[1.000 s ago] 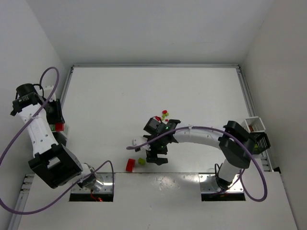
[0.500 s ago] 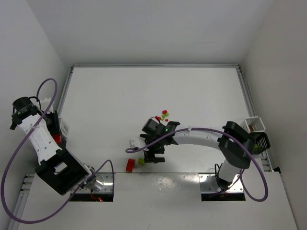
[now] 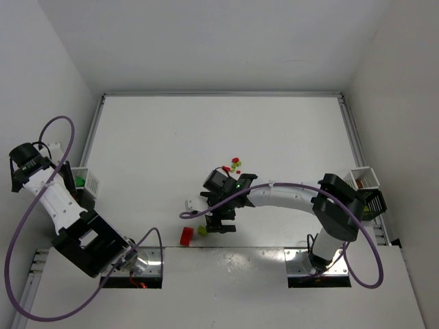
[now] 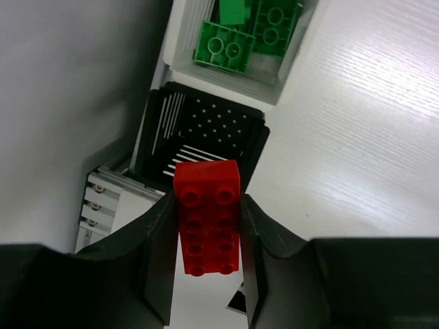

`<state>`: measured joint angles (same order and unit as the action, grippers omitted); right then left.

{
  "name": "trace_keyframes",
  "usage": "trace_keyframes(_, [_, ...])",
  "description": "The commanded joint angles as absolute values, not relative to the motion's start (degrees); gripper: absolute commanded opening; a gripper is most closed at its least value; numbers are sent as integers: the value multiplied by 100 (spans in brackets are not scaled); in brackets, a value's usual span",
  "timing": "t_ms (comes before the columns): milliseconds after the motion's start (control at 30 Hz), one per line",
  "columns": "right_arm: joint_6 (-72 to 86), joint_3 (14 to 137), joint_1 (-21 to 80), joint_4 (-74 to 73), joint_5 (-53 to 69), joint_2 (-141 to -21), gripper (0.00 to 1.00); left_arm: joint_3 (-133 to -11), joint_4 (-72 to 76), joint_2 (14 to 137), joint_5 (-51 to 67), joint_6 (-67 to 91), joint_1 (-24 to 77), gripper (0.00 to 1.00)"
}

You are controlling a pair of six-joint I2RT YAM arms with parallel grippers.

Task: Sort the legos into containers by color

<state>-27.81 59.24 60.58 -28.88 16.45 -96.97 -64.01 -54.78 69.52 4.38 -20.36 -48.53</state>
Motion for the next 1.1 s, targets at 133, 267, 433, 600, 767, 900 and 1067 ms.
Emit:
trace_keyframes(133, [-2813,6064,6100,-2821,1600,-9615,89,-6346,-4782,7066,202,-1907,-4922,1])
trace_keyframes(267, [-2813,6064,6100,-2821,1600,-9615,89,-6346,-4729,7268,202,-1846,-4922,2])
trace_keyframes(433, [-2813,6064,6100,-2874,1600,-9615,89,-6170,-4545,7321,202,-1793,-4922,9])
trace_keyframes(600, [-2813,6117,6100,-2874,1600,-9668,89,-6108,-4324,7321,272,-1671,-4922,10])
trace_keyframes(767, [-2760,6117,6100,-2927,1600,-9668,89,-5828,-3948,7138,325,-1547,-4922,10])
trace_keyframes(900, [-2760,6170,6100,-2988,1600,-9721,89,-5537,-3647,6743,325,-1485,-4922,11])
trace_keyframes(1067, [-2760,6170,6100,-2988,1600,-9721,89,-5405,-3543,6671,325,-1362,-4922,17])
